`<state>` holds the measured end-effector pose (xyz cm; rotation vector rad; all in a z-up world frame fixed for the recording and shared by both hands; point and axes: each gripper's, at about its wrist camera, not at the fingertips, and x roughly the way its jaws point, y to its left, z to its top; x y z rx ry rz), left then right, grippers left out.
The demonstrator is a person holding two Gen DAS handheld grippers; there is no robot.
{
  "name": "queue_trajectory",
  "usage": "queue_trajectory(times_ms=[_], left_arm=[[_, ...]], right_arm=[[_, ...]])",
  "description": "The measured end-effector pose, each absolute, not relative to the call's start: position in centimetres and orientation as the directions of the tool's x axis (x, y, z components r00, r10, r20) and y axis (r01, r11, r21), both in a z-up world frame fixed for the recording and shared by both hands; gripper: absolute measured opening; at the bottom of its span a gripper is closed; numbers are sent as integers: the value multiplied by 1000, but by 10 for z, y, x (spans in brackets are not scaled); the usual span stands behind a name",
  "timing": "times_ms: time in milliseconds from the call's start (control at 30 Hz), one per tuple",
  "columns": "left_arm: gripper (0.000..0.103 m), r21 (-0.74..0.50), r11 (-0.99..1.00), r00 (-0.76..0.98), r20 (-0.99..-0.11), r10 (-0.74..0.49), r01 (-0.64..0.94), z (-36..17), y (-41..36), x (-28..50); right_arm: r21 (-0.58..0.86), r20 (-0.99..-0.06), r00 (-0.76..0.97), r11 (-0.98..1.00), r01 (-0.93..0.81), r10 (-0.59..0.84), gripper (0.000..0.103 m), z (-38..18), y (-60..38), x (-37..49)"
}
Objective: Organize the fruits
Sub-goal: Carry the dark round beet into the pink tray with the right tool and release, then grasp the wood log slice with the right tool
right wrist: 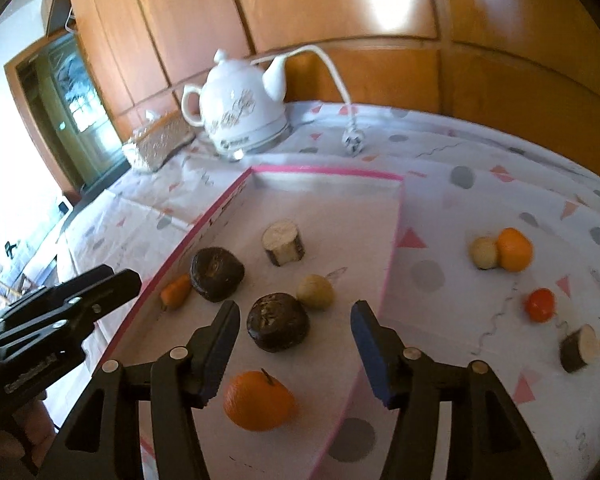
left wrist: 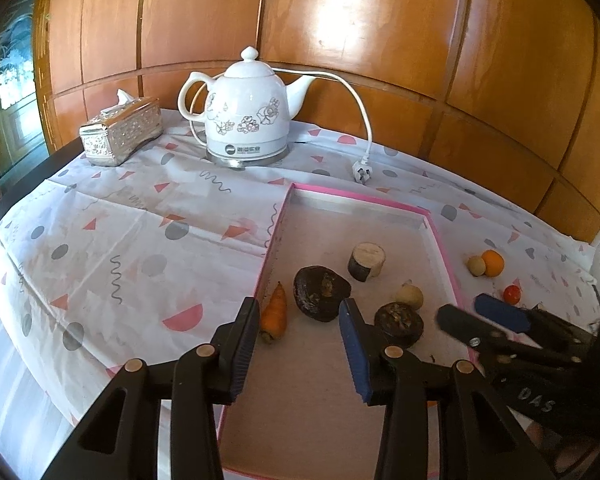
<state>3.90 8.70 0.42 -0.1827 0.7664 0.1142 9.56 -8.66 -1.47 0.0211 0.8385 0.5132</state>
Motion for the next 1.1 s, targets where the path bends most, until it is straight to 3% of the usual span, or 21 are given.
queue_trajectory(times_ms=[433,900,1100], left_arm=[[43,-101,990,721,-693,0,-98,9,61,37],[43,-85,995,710,-697,-98,53,8,16,38],[44,-82,991,694,-708,-132,104,7,-2,40]], right_arm=[[191,-671,667,945,-267,324,59,-9,-146,73],[159,-723,687,985,63,73,59,-38,-270,55],[133,-738,675,985,108,25,59,-46,-293,66]])
